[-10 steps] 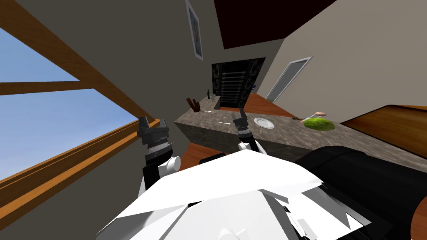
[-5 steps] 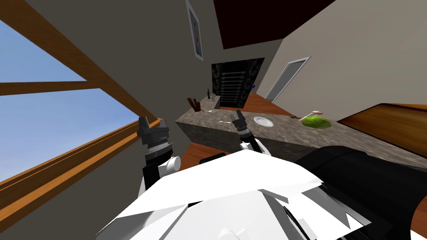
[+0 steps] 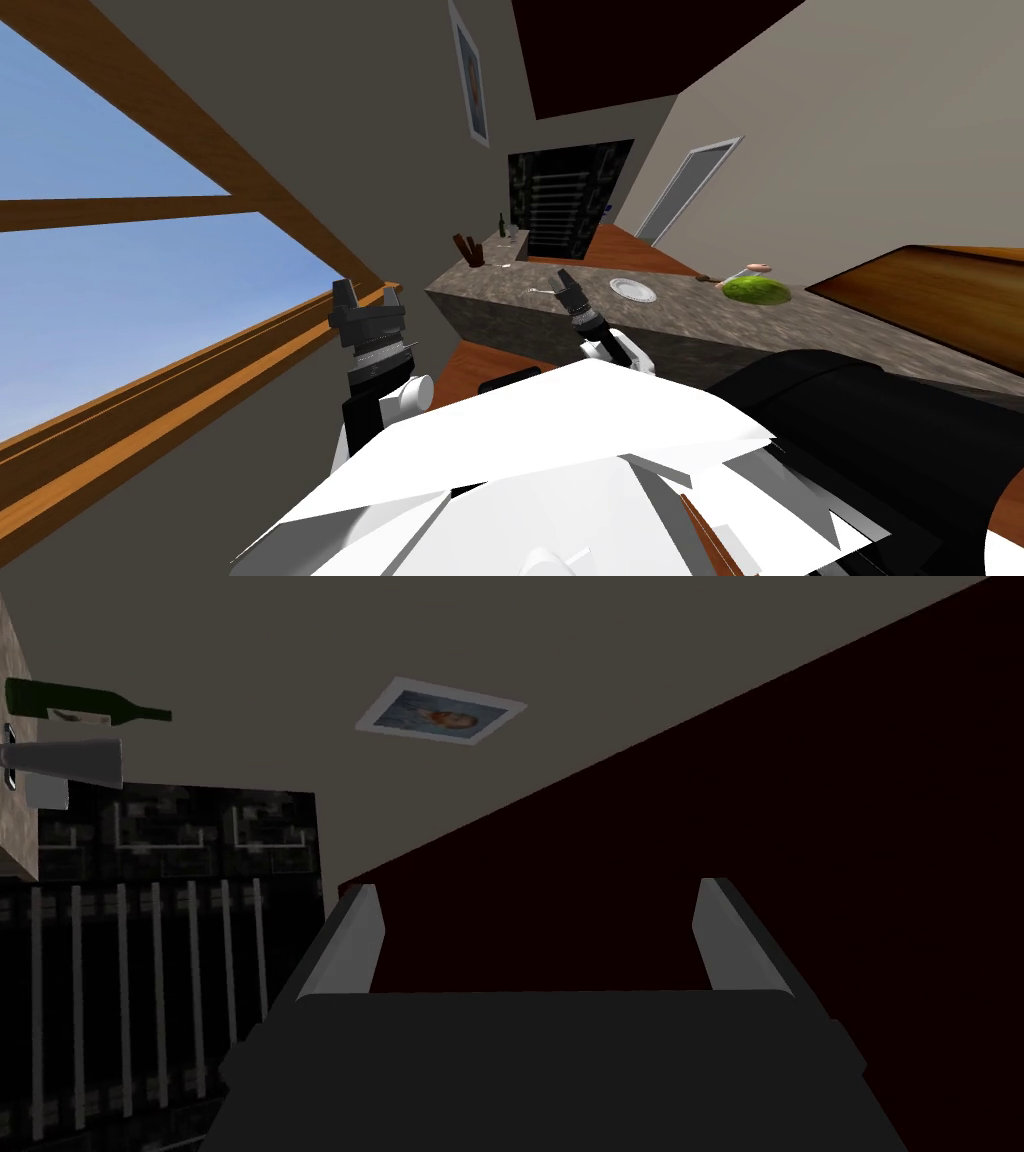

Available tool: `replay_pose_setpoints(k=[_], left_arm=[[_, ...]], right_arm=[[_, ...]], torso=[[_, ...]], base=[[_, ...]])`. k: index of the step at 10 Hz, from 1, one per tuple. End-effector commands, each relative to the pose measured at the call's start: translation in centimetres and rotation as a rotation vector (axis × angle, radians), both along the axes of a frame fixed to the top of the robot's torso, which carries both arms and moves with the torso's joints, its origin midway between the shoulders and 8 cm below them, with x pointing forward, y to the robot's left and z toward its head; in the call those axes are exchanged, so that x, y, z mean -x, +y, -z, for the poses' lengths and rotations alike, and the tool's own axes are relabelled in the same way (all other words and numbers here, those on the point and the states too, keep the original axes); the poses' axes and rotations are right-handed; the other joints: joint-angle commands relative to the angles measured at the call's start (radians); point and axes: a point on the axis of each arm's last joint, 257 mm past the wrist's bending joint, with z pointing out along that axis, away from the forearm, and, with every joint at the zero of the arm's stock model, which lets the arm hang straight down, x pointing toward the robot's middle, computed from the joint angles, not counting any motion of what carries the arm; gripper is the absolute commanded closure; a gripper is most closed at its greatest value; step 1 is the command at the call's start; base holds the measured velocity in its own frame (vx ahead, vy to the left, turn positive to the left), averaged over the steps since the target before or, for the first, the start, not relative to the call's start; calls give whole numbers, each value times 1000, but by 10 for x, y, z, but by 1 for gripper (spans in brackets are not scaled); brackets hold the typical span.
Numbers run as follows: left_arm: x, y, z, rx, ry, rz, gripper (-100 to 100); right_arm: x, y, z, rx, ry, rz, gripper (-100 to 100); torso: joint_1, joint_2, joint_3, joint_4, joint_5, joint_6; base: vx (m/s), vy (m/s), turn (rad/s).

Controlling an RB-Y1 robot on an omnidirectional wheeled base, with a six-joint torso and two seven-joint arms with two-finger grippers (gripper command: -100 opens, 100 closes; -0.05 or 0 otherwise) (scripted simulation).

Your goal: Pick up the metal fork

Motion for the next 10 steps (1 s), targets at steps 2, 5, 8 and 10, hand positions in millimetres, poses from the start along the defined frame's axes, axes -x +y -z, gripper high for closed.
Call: replay_pose_setpoints(k=[2,5,8,10], left_arm=[[0,0,0,0,0,0,0],[0,0,0,0,0,0,0],[0,0,0,0,0,0,0],[0,0,0,0,0,0,0]], right_arm=[[-2,4,17,95,25,-23,-100],[-3,7,32,183,49,-47,-100],[-5,6,65,324,95,-72,-100],[-4,3,84,405,121,-86,-100]], torso=[[0,0,0,0,0,0],[-1,-1,-1,0,0,0],[-1,-2,-1,0,0,0],[-1,-3,-2,-1,0,0]], base=[[-9,61,9],[2,54,16],[12,62,36],[30,56,43]])
